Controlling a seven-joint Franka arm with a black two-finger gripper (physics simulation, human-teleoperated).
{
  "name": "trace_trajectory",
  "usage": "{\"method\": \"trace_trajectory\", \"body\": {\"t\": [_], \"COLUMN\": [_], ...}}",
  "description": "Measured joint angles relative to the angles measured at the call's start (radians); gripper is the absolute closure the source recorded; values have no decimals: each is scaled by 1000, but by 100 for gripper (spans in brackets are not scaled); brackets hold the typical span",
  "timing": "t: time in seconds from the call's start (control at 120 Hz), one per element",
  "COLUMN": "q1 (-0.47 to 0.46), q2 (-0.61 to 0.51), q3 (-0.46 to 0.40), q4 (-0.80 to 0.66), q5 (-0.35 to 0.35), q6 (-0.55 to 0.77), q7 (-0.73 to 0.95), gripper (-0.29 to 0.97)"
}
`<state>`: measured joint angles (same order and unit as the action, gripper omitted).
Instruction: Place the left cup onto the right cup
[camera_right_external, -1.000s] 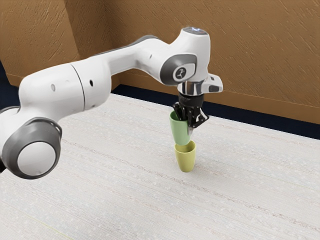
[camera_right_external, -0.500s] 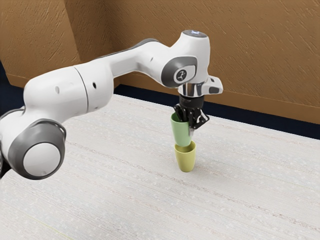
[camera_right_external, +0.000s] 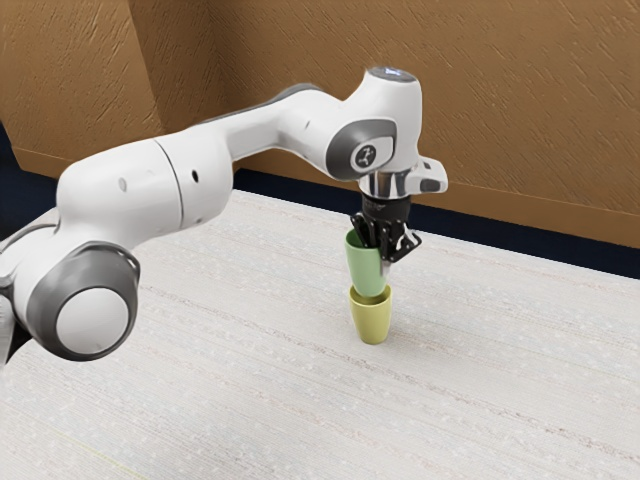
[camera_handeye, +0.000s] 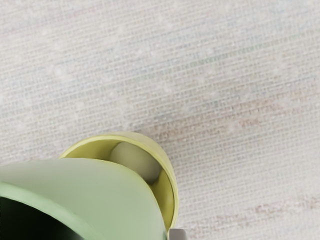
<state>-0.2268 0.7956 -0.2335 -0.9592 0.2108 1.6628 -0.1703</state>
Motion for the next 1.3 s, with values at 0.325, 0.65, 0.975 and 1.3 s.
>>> {"method": "trace_trajectory", "body": {"t": [0.325,0.65,0.975,1.3], "q1": [3,3,1,-22], "q2": [7,9,5,-66], "q3": [0,0,0,6], "q4": [1,0,0,-17], "q5": [1,1,2,0], "q6": [4,5,5,-3], "q7": [2,5,7,4], "gripper": [78,67,54,17]}}
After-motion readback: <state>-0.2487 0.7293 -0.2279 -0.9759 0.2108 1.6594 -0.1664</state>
